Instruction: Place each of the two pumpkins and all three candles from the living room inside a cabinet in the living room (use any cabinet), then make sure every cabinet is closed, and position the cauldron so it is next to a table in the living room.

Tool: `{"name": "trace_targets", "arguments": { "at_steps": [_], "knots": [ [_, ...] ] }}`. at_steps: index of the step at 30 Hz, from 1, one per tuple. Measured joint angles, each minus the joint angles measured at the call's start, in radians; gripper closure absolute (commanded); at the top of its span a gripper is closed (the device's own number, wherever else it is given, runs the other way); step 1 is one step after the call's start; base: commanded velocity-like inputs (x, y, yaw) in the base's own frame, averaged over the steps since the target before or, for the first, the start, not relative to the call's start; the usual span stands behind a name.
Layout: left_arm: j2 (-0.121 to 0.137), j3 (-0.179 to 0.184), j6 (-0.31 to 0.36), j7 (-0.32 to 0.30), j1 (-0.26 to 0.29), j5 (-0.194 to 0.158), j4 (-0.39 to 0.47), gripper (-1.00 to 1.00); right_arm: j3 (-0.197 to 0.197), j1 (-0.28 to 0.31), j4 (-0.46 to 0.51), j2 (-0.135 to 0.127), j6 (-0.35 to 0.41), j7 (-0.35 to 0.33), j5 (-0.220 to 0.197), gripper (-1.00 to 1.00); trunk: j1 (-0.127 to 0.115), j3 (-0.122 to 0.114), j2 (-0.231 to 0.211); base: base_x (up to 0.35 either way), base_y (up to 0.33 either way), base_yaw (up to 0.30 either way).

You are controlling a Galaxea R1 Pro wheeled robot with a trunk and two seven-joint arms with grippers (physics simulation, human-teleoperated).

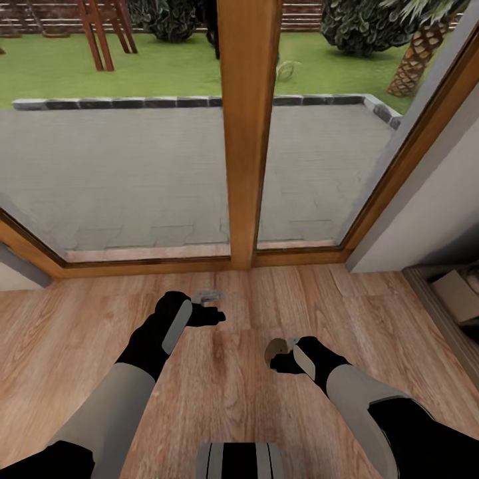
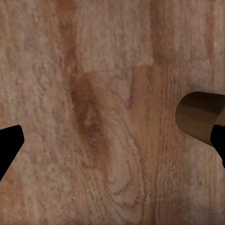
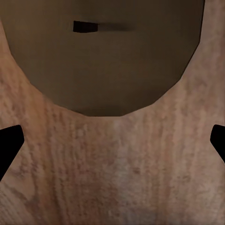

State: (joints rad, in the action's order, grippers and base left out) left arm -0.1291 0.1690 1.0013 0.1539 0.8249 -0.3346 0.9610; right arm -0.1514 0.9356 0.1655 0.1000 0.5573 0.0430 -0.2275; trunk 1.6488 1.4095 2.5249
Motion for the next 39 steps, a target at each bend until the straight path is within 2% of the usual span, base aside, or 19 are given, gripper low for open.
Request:
{"name": "trace_targets", "arguments": {
  "at_steps": [9, 16, 31, 35, 39],
  "knots": [
    [0.0, 0.0, -0.001, 0.0, 0.0, -0.001, 0.0, -1.0, -0.001, 0.0, 0.0, 0.0, 0.0, 0.0, 0.0, -1.0, 0.0, 0.0, 0.0, 0.006, 0.0, 0.0],
    [0.0, 0.0, -0.002, -0.001, 0.0, -0.001, 0.0, -1.0, -0.001, 0.0, 0.0, 0.0, 0.0, 0.0, 0.0, -1.0, 0.0, 0.0, 0.0, 0.191, 0.02, 0.0],
    [0.0, 0.0, -0.003, -0.001, 0.0, -0.002, -0.008, -1.0, -0.001, 0.0, 0.0, 0.001, 0.0, 0.0, 0.0, -1.0, 0.0, 0.0, 0.0, 0.008, 0.001, 0.0],
    [0.0, 0.0, -0.003, -0.001, 0.0, -0.001, -0.009, -1.0, -0.001, 0.0, 0.0, 0.0, 0.0, 0.0, 0.0, -1.0, 0.002, 0.015, 0.001, 0.0, 0.0, 0.054],
    [0.0, 0.0, -0.002, -0.001, 0.0, -0.002, -0.009, -1.0, -0.005, 0.0, -0.001, 0.0, 0.0, 0.001, 0.006, -1.0, 0.002, 0.015, 0.001, 0.0, 0.0, 0.195]
  ]
}}
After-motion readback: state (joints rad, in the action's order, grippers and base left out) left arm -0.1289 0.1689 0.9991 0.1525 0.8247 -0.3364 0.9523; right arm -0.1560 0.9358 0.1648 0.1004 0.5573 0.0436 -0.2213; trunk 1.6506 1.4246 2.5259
